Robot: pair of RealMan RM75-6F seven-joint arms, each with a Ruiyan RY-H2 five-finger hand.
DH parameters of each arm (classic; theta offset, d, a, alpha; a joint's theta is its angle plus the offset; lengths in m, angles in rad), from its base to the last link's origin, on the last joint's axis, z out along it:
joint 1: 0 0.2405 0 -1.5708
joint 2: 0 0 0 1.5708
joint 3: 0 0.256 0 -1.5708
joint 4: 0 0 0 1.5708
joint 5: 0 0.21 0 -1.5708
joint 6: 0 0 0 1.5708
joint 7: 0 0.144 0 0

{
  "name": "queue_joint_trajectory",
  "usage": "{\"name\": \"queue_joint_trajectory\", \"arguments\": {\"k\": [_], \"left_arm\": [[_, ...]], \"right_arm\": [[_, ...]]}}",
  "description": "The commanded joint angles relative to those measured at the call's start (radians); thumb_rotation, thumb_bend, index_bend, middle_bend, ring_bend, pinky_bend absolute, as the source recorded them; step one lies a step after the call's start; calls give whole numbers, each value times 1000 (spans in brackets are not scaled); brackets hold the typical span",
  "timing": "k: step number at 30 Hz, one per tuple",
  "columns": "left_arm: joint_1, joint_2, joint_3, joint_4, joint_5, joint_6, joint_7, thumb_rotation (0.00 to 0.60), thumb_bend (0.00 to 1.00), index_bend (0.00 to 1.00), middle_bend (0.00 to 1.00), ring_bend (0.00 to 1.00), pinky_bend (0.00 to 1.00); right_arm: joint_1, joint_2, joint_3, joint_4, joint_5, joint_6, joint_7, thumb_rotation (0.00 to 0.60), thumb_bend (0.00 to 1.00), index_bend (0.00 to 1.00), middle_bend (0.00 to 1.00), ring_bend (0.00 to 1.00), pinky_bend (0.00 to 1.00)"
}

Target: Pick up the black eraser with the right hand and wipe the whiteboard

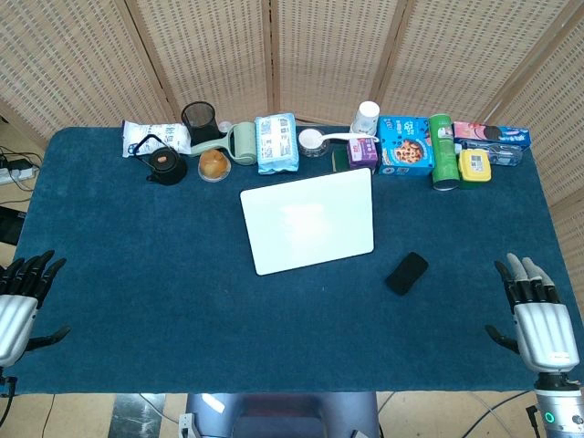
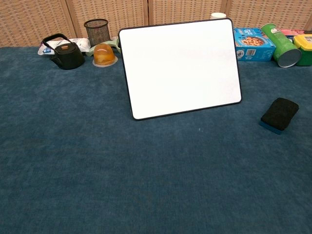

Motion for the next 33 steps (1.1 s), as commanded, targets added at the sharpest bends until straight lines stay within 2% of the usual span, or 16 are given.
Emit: {"name": "queue_joint_trajectory", "arguments": {"k": [1,7,10,13,15,20,27,33], "left_arm": [[0,0,0,0,0,1,0,600,111,0,0,0,5],[4,1,0,2,1,8,-2,600,111,0,0,0,5],[7,0,0,3,0,11,-2,600,112,0,0,0,5],[7,-2,-4,4,-4,12,-1,600,111,0,0,0,5],[3,-4,-9,3,-16,5,4,600,113,0,0,0,4],[-5,-6,-16,-4,-43,-15,21,600,110,0,0,0,4],[-10,-5,-24,-6,-62,-24,25,600,111,0,0,0,4],[-15,-2,-26,-2,-66,-31,17,600,113,0,0,0,4]], "right_arm": [[3,8,-3,-3,4,-15,5,600,0,42,32,0,123],[81,-21,4,137,-31,-125,120,600,20,118,93,22,230],[175,-17,-6,227,-92,-242,229,600,34,130,103,39,236],[235,-25,-14,297,-152,-280,301,600,41,143,123,59,256],[295,-51,-17,385,-212,-302,332,600,49,161,145,88,291],[387,-106,-37,507,-285,-355,346,600,94,208,181,135,357],[467,-153,-72,562,-316,-440,315,600,103,208,185,140,357],[497,-185,-84,579,-306,-477,273,600,106,208,196,156,371]]}}
